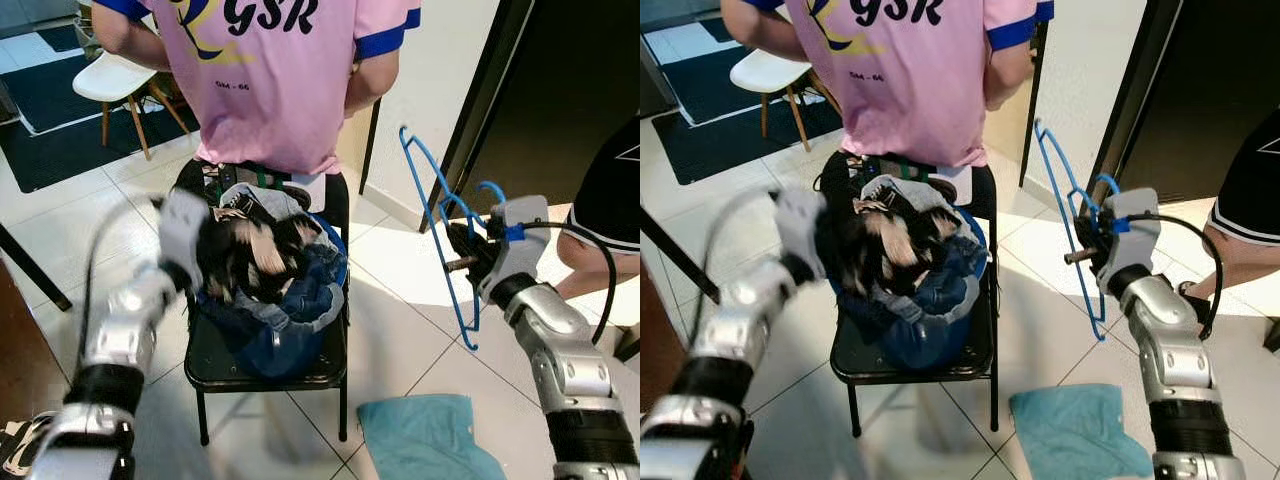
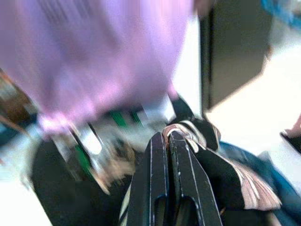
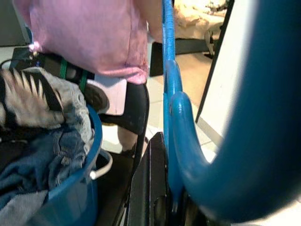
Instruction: Hang hanger
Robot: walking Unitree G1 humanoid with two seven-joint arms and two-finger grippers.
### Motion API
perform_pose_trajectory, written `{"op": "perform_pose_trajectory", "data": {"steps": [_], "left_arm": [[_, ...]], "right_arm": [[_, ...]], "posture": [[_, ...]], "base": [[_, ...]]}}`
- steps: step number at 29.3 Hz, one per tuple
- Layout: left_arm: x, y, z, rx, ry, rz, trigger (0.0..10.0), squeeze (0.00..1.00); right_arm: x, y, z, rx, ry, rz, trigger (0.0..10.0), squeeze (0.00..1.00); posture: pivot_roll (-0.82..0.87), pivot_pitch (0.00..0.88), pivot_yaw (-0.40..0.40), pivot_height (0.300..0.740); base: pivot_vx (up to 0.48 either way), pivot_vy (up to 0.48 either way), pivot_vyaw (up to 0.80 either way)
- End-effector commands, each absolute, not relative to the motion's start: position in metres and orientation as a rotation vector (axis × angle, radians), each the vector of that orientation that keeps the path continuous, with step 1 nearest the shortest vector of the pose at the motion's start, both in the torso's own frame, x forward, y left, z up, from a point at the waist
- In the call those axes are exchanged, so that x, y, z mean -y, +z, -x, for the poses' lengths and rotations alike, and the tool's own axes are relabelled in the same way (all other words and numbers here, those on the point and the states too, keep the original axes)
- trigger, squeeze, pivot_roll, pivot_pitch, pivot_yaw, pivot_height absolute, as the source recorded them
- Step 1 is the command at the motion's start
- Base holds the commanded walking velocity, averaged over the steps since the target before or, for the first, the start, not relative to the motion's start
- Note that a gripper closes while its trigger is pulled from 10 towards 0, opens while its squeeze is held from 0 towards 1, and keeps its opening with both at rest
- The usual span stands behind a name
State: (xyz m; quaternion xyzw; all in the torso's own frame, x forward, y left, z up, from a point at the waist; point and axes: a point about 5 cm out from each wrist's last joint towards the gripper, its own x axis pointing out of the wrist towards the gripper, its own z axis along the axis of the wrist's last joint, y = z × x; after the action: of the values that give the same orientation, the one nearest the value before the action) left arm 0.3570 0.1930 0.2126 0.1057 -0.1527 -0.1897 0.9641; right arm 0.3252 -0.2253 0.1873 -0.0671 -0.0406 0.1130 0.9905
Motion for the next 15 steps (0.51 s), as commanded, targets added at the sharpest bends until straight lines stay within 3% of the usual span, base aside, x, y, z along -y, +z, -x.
{"op": "perform_pose_trajectory", "data": {"steps": [1,4,8,15], "left_arm": [[-0.198,0.211,-0.355,0.310,-0.369,-0.207,0.0,0.00],[-0.195,0.251,-0.355,0.437,-0.347,-0.260,0.0,0.00],[-0.193,0.266,-0.353,0.487,-0.348,-0.269,0.0,0.00],[-0.176,0.320,-0.333,0.671,-0.471,-0.222,0.0,0.00]], "right_arm": [[0.226,0.186,-0.325,0.080,0.224,0.120,10.0,0.00],[0.221,0.187,-0.329,0.092,0.232,0.108,10.0,0.00],[0.219,0.188,-0.330,0.096,0.235,0.104,10.0,0.00],[0.216,0.190,-0.334,0.109,0.237,0.093,10.0,0.00]], "posture": [[-0.03,0.069,-0.010,0.740],[-0.01,0.050,-0.013,0.740],[-0.01,0.044,-0.013,0.740],[0.00,0.043,-0.011,0.740]], "base": [[0.000,0.000,0.00],[0.000,0.000,0.00],[0.000,0.000,0.00],[0.000,0.000,0.00]]}}
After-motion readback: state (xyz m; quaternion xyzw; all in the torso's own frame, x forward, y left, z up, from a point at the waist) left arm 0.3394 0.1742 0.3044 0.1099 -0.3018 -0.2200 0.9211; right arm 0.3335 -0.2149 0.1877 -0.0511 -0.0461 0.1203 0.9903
